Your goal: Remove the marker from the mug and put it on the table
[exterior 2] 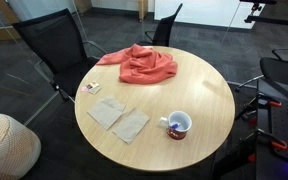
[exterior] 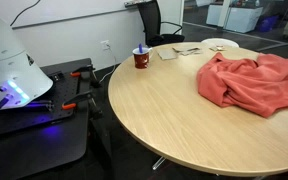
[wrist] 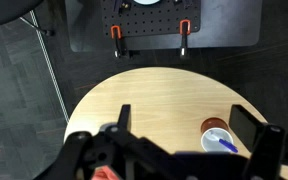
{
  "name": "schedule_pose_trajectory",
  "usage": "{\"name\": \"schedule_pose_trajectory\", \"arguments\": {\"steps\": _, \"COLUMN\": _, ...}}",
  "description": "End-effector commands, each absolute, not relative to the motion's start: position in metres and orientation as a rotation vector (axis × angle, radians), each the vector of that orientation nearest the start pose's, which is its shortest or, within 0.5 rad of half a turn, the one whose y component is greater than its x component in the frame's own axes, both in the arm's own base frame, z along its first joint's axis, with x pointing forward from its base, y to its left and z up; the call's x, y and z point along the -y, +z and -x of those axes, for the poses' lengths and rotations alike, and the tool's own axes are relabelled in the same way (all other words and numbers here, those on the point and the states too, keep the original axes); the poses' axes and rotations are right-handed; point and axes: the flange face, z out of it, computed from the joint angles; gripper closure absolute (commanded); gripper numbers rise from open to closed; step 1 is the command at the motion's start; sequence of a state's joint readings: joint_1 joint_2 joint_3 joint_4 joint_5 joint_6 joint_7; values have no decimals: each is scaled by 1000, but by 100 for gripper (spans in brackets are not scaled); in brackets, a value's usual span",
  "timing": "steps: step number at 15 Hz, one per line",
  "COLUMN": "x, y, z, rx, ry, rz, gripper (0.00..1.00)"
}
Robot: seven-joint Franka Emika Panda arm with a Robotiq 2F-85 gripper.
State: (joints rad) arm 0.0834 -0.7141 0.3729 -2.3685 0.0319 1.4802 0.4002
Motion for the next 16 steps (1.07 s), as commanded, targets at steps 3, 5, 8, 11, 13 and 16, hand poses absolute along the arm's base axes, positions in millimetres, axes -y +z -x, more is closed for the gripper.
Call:
{"name": "schedule_pose_trajectory", "arguments": {"steps": 3, "x": -167, "y": 538, "z": -279, "rx": -94, "ry": 197, "rz": 3406, "gripper": 0}}
{"name": "schedule_pose_trajectory", "arguments": {"steps": 5, "x": -167, "y": 538, "z": -279, "rx": -94, "ry": 197, "rz": 3406, "gripper": 0}}
{"name": "schedule_pose_trajectory", "arguments": {"steps": 8, "x": -163, "y": 535, "z": -294, "rx": -81, "ry": 212, "rz": 3402, "gripper": 0}}
{"name": "schedule_pose_trajectory", "arguments": {"steps": 11, "x": -162, "y": 523, "z": -311, "rx": -51, "ry": 230, "rz": 3404, "gripper": 0}}
{"name": "schedule_pose_trajectory", "arguments": {"steps": 13, "x": -161, "y": 512, "z": -324, "rx": -30, "ry": 233, "rz": 3391, "gripper": 0}}
{"name": "schedule_pose_trajectory", "arguments": {"steps": 16, "x": -163, "y": 491, "z": -345, "rx": 0, "ry": 227, "rz": 3357, "gripper": 0}}
